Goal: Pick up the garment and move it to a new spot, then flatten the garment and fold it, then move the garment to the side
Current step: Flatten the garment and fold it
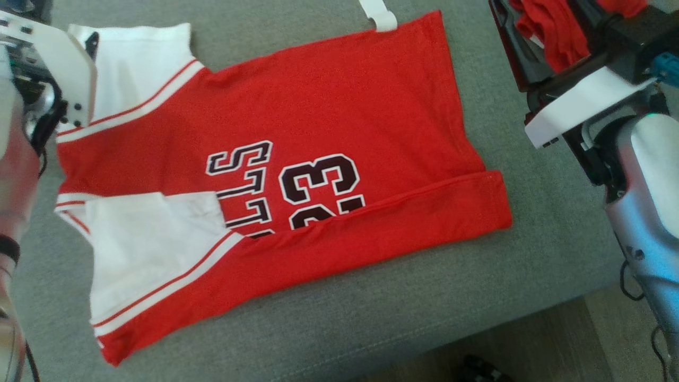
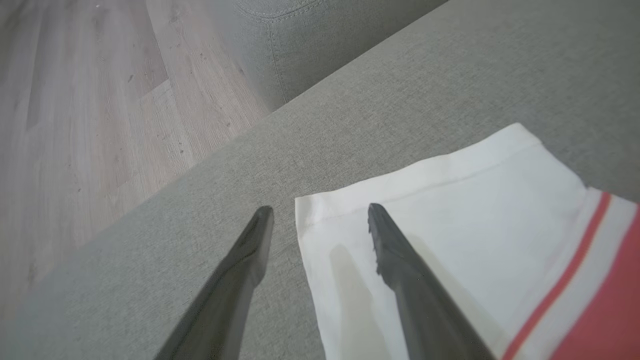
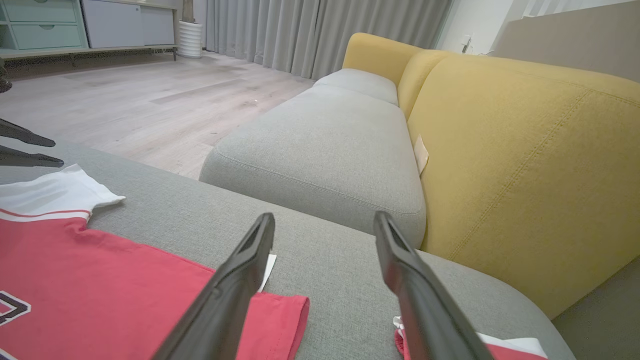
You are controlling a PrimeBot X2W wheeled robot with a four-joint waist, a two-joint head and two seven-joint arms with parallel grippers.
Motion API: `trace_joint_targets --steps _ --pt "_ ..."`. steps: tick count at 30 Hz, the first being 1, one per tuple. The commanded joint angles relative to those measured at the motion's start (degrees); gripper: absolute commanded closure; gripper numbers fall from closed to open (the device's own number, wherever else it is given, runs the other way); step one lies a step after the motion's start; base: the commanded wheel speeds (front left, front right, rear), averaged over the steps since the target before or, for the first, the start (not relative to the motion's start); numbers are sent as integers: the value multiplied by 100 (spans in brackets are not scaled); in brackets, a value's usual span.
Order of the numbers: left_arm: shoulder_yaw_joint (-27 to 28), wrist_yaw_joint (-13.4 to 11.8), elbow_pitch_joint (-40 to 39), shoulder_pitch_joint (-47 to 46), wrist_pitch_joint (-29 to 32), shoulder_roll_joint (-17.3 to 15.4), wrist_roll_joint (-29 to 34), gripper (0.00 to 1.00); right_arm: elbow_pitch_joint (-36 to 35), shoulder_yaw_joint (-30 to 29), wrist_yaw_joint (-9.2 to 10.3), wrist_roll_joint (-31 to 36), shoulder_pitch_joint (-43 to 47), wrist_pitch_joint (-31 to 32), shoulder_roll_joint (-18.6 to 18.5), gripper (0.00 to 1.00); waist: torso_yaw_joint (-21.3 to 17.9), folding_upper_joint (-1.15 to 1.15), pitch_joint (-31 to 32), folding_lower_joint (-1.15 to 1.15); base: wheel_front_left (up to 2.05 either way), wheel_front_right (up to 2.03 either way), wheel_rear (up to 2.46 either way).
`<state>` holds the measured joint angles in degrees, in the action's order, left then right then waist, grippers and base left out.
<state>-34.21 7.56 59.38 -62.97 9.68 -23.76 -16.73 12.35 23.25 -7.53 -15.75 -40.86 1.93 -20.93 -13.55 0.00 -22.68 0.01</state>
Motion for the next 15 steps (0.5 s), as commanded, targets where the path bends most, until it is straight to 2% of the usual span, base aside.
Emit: trace_joint_targets --steps 1,6,15 --pt "178 -11 -79 -336 -61 -282 11 0 -209 27 4 -56 -106 -60 -94 0 -115 0 -126 -1 0 0 0" --pt "224 -191 410 -636 -100 -309 -5 0 -350 29 4 -128 -104 -151 -61 0 -221 0 -295 -1 0 0 0" --pt "61 -168 946 -849 -45 -265 45 0 -524 -41 4 -114 44 -163 -79 0 -308 0 -425 -1 0 0 0"
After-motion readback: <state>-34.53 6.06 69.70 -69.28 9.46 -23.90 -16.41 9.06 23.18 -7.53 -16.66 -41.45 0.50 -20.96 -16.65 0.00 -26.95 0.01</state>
